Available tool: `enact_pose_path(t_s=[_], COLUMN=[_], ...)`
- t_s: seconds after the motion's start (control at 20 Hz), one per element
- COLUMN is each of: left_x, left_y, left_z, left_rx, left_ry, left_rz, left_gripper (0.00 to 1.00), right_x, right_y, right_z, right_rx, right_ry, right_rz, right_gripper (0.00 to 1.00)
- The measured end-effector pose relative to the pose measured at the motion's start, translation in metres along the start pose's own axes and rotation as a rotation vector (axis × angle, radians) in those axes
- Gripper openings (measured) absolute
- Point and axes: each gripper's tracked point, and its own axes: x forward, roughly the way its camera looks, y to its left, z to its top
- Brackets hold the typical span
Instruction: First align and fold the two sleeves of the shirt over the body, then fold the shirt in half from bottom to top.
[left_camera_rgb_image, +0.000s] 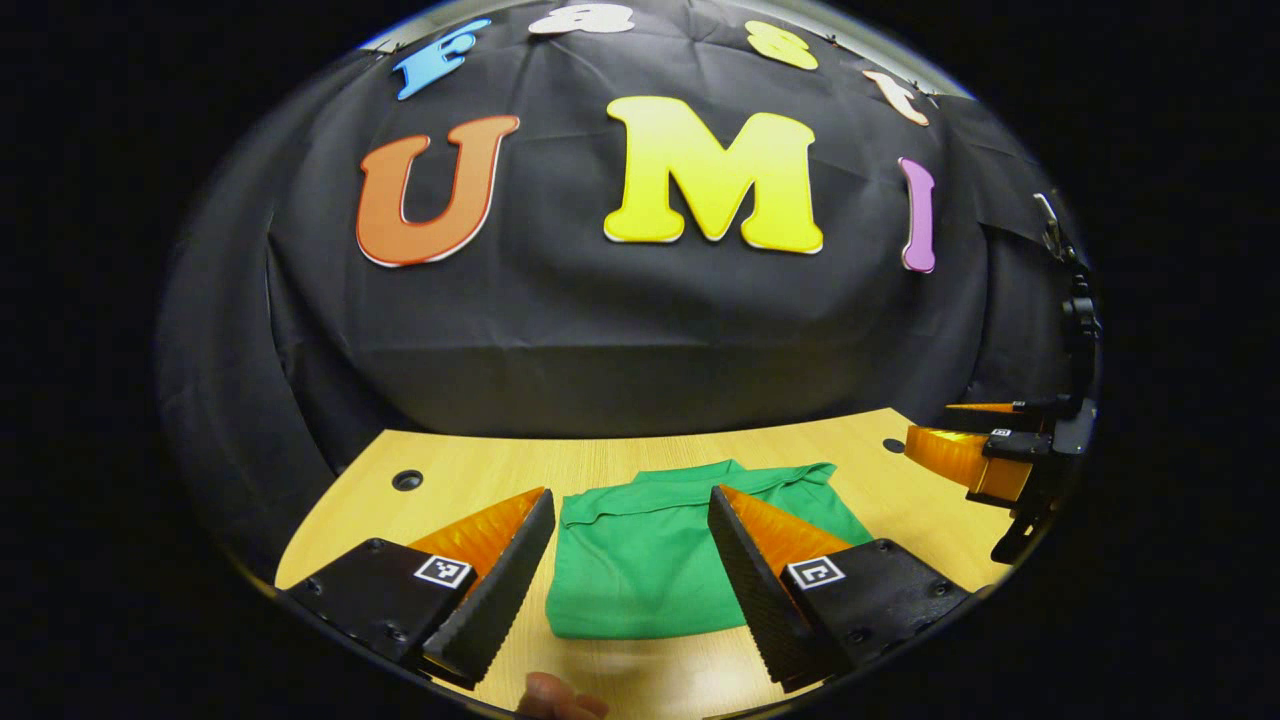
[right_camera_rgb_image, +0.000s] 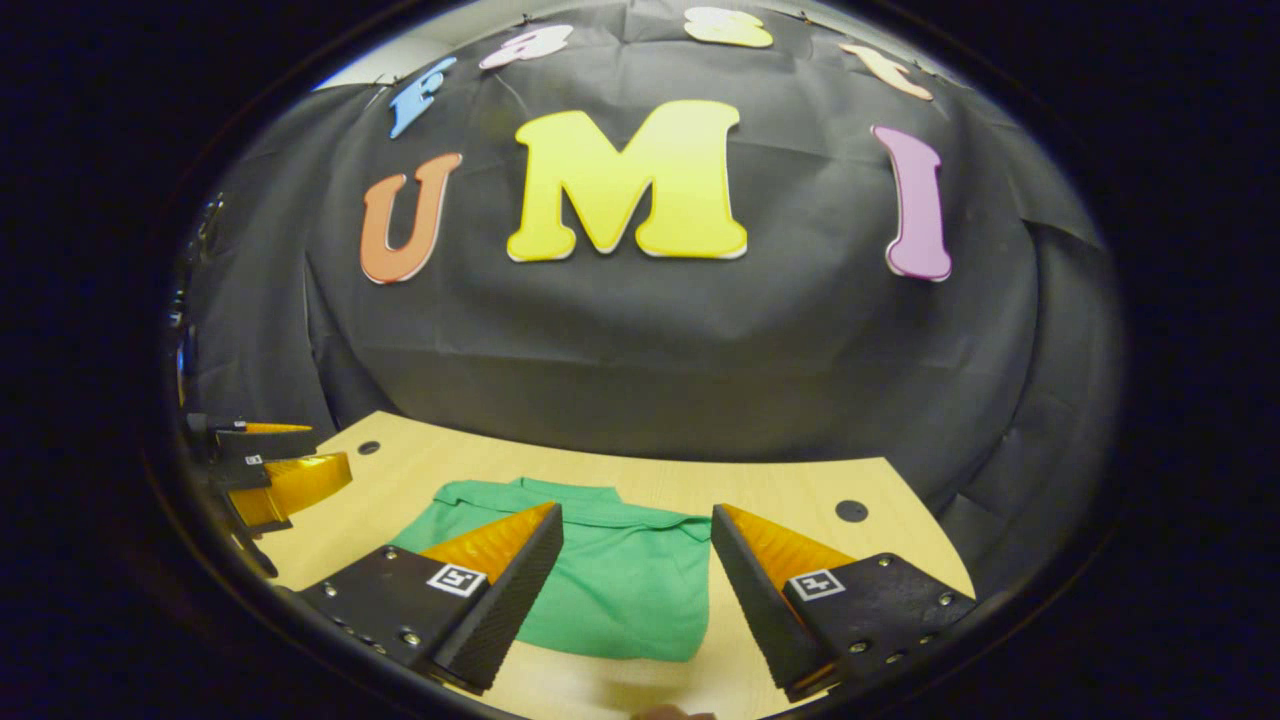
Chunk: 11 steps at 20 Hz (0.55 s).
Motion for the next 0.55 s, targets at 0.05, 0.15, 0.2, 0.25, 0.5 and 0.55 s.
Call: enact_pose_path(t_s=[0.05,0.15,0.2,0.25,0.5,0.55], left_x=[-0.014,-0.04,-0.053,-0.065,-0.123,-0.134], left_y=[0.0,0.001,0.002,0.003,0.012,0.012], left_z=[0.007,0.021,0.027,0.033,0.052,0.054], left_rx=[0.006,0.009,0.01,0.015,-0.009,-0.018], left_ry=[-0.02,-0.057,-0.077,-0.094,-0.168,-0.18], left_rz=[0.007,0.017,0.024,0.031,0.071,0.072], left_gripper=[0.98,0.98,0.98,0.98,0.98,0.98], right_x=[-0.015,-0.042,-0.055,-0.068,-0.128,-0.139], right_y=[0.003,0.009,0.012,0.015,0.027,0.029], right_z=[0.008,0.02,0.027,0.033,0.048,0.048], right_rx=[-0.006,-0.011,-0.01,-0.013,-0.025,-0.025], right_ry=[-0.021,-0.056,-0.075,-0.088,-0.15,-0.158], right_rz=[0.002,0.004,0.006,0.008,0.0,-0.001], right_gripper=[0.94,0.94,0.93,0.93,0.94,0.94])
